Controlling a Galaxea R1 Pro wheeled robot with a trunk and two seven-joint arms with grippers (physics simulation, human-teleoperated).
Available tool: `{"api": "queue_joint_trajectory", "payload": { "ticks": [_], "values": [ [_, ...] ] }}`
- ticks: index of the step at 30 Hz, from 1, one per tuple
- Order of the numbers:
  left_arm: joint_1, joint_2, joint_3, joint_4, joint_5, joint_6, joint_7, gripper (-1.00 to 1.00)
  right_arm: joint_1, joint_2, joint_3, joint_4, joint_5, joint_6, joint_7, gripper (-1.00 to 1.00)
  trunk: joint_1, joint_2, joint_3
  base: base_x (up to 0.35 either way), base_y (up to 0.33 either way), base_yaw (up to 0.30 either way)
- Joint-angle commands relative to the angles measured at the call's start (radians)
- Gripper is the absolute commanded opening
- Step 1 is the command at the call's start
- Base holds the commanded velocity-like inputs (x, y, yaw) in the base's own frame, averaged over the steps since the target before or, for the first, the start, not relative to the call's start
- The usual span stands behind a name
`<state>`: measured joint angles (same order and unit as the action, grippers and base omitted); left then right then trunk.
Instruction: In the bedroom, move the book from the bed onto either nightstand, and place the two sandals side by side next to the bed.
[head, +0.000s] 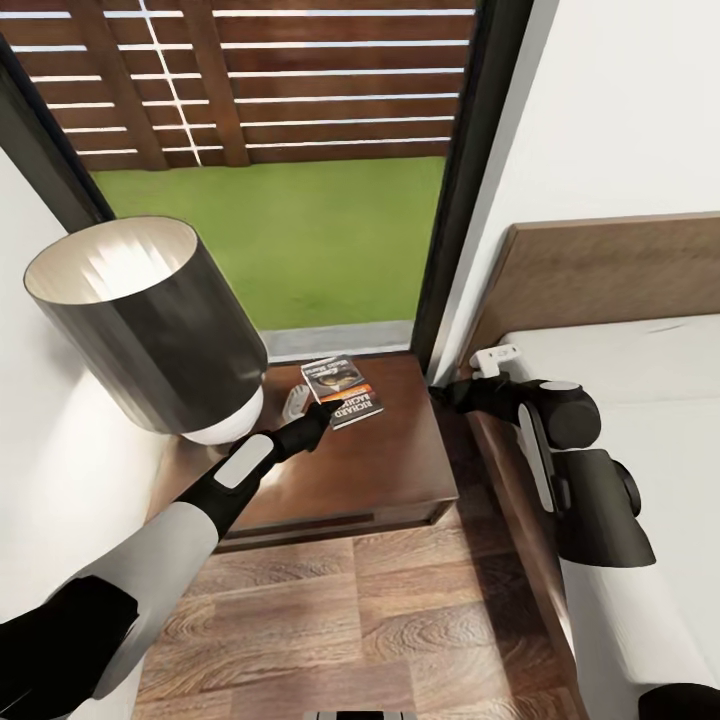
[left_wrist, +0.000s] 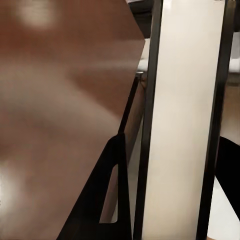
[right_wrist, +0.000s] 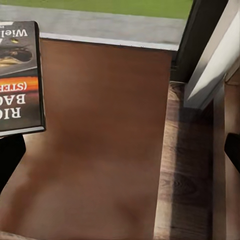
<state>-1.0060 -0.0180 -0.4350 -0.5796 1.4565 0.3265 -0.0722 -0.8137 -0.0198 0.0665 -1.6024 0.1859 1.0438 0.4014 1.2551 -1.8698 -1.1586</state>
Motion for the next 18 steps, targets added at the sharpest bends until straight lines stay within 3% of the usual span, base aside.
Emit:
{"api": "queue_joint_trajectory", "payload": {
  "ticks": [1,18],
  "values": [
    [-0.001,0.0,-0.002,0.001,0.006,0.001,-0.003,-1.0,-0.001,-0.001,0.001,-0.001,0.01,0.003,0.008,1.0,0.0,0.0,-0.001,0.036,0.023,0.0],
    [-0.001,-0.006,-0.002,0.032,-0.002,0.001,-0.017,-1.0,-0.001,-0.003,0.001,-0.001,0.01,0.003,0.008,1.0,0.0,0.0,-0.001,0.01,0.006,0.0]
  ]
}}
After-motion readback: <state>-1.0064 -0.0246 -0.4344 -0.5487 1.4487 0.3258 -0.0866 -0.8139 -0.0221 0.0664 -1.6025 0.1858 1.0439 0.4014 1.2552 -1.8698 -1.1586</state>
